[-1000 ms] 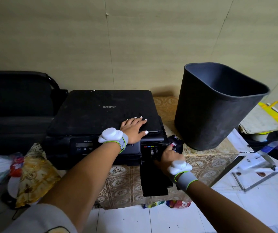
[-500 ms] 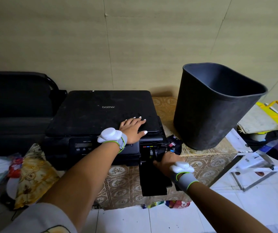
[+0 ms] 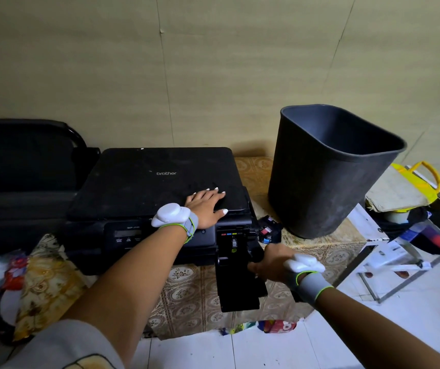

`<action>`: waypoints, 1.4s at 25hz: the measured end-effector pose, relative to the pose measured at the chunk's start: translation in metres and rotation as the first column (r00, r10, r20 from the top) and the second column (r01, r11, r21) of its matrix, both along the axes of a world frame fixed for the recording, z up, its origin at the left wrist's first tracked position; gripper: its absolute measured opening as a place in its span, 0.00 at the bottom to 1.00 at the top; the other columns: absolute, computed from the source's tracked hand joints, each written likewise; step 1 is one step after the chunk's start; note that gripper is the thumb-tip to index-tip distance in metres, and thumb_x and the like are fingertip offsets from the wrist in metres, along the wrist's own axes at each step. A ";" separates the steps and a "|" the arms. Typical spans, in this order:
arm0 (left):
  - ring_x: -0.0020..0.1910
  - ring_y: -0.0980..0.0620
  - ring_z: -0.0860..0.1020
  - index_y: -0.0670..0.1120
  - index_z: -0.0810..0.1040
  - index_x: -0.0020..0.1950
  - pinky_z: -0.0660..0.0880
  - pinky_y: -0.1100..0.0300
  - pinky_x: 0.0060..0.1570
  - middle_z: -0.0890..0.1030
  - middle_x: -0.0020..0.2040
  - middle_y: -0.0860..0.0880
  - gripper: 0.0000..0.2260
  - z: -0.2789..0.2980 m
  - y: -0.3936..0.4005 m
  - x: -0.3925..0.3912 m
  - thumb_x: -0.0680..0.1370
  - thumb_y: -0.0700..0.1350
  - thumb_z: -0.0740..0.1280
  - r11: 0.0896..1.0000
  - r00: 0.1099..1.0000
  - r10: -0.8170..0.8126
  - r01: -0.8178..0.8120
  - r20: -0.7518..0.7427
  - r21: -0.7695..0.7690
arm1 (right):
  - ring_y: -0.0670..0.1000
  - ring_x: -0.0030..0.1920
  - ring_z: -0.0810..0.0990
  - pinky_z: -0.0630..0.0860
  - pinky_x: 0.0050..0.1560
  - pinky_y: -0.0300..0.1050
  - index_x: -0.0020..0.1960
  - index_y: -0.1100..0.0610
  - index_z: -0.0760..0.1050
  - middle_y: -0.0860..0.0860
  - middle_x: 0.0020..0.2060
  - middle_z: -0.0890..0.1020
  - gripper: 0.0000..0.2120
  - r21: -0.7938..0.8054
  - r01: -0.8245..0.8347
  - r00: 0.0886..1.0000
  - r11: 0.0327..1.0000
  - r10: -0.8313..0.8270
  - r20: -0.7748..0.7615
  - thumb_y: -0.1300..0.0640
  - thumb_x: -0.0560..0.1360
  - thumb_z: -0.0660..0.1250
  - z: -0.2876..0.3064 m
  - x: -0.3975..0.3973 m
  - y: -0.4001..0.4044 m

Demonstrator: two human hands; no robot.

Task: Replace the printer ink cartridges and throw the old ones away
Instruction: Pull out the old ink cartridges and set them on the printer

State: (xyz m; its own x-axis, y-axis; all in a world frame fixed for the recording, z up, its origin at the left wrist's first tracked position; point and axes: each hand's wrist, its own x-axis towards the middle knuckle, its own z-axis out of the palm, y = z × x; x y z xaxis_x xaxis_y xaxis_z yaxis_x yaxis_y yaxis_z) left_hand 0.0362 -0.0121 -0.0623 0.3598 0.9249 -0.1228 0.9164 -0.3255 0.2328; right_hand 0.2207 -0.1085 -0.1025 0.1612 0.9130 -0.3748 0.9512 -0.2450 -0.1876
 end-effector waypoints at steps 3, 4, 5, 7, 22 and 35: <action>0.78 0.52 0.51 0.54 0.56 0.77 0.50 0.52 0.74 0.54 0.79 0.55 0.24 0.001 -0.001 0.001 0.81 0.56 0.53 1.000 1.000 -0.002 0.002 -0.003 0.003 | 0.56 0.43 0.82 0.72 0.38 0.43 0.45 0.54 0.77 0.54 0.44 0.83 0.31 0.019 -0.028 0.999 0.999 0.028 0.037 0.32 0.53 0.62 0.010 0.007 0.004; 0.78 0.53 0.52 0.55 0.57 0.77 0.50 0.52 0.74 0.54 0.79 0.55 0.23 0.001 -0.001 0.001 0.81 0.55 0.52 1.000 1.000 0.007 -0.007 0.004 0.005 | 0.56 0.45 0.82 0.73 0.39 0.42 0.49 0.50 0.77 0.53 0.46 0.83 0.31 0.025 -0.046 0.998 0.999 0.045 0.046 0.33 0.53 0.62 0.016 0.011 0.005; 0.78 0.53 0.52 0.55 0.57 0.77 0.51 0.52 0.74 0.55 0.79 0.55 0.22 0.003 -0.001 0.002 0.82 0.55 0.50 1.000 1.000 0.012 -0.012 0.008 0.003 | 0.56 0.47 0.82 0.73 0.40 0.42 0.52 0.46 0.76 0.53 0.47 0.83 0.31 0.031 -0.062 0.996 0.998 0.060 0.060 0.33 0.53 0.62 0.023 0.015 0.006; 0.78 0.52 0.53 0.54 0.58 0.77 0.53 0.50 0.73 0.55 0.79 0.55 0.22 0.008 0.000 0.001 0.82 0.53 0.50 1.000 1.000 -0.003 0.003 -0.015 -0.018 | 0.56 0.48 0.82 0.73 0.41 0.42 0.51 0.49 0.77 0.53 0.46 0.83 0.30 0.055 -0.057 0.995 0.997 0.052 0.089 0.34 0.55 0.64 0.040 0.022 0.011; 0.77 0.46 0.57 0.45 0.56 0.78 0.55 0.58 0.75 0.55 0.79 0.47 0.22 0.053 0.007 -0.016 0.83 0.46 0.52 0.988 0.997 -0.006 -0.006 -0.081 -0.155 | 0.55 0.30 0.74 0.69 0.33 0.42 0.27 0.57 0.65 0.50 0.25 0.71 0.27 0.291 -0.033 0.995 0.956 0.004 0.102 0.32 0.60 0.65 0.103 -0.013 0.075; 0.78 0.44 0.53 0.45 0.51 0.79 0.52 0.57 0.75 0.50 0.79 0.44 0.25 0.052 -0.011 -0.058 0.83 0.48 0.52 0.963 0.971 0.110 -0.157 -0.213 -0.220 | 0.61 0.49 0.81 0.75 0.46 0.48 0.47 0.58 0.77 0.59 0.50 0.82 0.28 0.330 -0.040 0.999 0.943 0.040 0.006 0.35 0.62 0.68 0.096 -0.069 0.128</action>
State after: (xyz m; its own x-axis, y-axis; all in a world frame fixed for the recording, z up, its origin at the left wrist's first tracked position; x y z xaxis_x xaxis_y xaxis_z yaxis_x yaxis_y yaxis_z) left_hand -0.0217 -0.0230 -0.0098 0.1818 0.8996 -0.3970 0.9830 -0.1554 0.0980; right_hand 0.1512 0.0193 -0.0061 0.1216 0.9912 -0.0514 0.9588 -0.1307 -0.2523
